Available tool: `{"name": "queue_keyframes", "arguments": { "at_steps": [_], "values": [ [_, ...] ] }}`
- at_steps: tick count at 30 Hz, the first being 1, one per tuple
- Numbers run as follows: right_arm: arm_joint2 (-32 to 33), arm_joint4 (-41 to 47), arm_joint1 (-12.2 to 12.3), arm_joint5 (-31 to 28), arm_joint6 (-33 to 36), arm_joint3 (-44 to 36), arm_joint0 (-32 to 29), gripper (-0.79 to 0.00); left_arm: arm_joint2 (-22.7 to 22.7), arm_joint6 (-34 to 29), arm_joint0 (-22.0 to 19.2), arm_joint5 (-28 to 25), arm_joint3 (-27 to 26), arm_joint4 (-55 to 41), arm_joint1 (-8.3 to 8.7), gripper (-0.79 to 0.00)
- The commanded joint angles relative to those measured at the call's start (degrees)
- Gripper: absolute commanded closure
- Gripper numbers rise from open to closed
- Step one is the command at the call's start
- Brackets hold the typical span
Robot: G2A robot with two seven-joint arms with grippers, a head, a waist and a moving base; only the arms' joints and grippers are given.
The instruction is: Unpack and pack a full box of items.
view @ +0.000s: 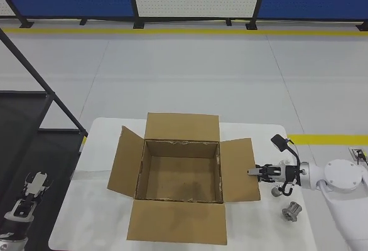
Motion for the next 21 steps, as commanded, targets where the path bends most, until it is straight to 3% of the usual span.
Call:
{"name": "queue_keyframes", "arguments": {
  "at_steps": [1,12,14,15,16,21],
  "values": [
    [-0.5,0.1,0.0,0.4,-0.8,0.0,0.1,0.0,0.0,0.1,-0.1,0.1,0.1,0.0,0.01,-0.785],
    [-1.7,1.2,0.2,1.6,-2.4,-0.8,-0.1,0.0,0.2,0.1,-0.2,-0.1,0.3,-0.3,0.06,-0.785],
    [-1.7,0.9,0.4,1.4,-2.5,-1.2,-0.3,-0.385,0.1,0.0,-0.2,-0.2,0.3,-0.3,0.09,-0.785],
    [-1.5,0.7,0.5,0.9,-2.6,-1.4,-0.4,-0.739,0.1,0.0,-0.2,-0.2,0.3,-0.3,0.1,-0.785],
    [-1.0,0.4,0.6,0.9,-2.8,-1.5,-0.6,-0.785,0.1,0.0,-0.2,-0.2,0.3,-0.3,0.11,-0.785],
    [2.9,-0.8,1.7,-2.2,-3.6,-5.3,-3.7,-0.785,0.1,-0.3,-0.2,-0.2,0.4,-0.4,0.15,-0.785]
  ]
}}
